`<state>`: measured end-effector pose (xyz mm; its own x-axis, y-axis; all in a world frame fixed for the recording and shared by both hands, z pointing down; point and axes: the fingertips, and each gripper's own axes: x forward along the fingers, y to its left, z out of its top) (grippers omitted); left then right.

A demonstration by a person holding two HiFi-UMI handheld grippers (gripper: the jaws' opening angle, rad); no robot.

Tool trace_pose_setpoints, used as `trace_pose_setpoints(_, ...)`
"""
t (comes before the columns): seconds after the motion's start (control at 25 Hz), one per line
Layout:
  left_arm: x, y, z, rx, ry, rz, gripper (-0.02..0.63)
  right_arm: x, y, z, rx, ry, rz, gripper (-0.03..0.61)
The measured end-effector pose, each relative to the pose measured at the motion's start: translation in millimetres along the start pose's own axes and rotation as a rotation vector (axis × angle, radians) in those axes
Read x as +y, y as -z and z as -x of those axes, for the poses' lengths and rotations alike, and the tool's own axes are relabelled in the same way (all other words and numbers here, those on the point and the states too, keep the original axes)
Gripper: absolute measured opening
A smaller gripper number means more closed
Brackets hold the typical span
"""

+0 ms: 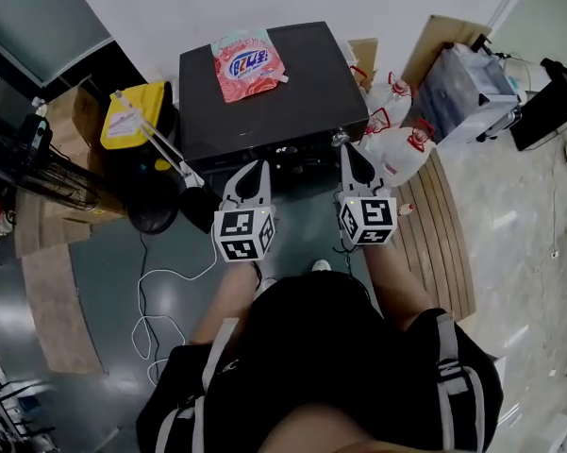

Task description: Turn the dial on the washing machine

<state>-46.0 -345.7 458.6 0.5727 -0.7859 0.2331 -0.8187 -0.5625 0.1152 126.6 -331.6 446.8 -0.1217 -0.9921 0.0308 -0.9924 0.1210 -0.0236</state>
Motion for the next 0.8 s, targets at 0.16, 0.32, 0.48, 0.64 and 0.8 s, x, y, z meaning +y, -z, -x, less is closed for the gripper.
trace_pose_setpoints(0.16, 1, -2, 0, -0.002, 0.016, 0.0, -0.005, 5, -6, 3, -0.01, 0.015, 0.013, 0.009)
trace_pose_setpoints(0.32, 1, -3, 2, -0.002, 0.025, -0.001, -0.005, 7, -11, 5, -0.015, 0.025, 0.004, 0.009)
trace_pose_setpoints(0.48, 0, -2, 4, 0.0, 0.036, -0.003, -0.005, 11, -12, 7, -0.018, 0.029, 0.025, 0.009)
trace_pose_setpoints(0.64, 3, -2, 5, 0.002, 0.038, -0.005, -0.005, 16, -12, 5, -0.02, 0.024, 0.014, 0.009)
trace_pose_setpoints(0.8, 5, -2, 6, 0.003, 0.039, -0.007, -0.005, 21, -12, 4, -0.027, 0.007, 0.006, 0.009)
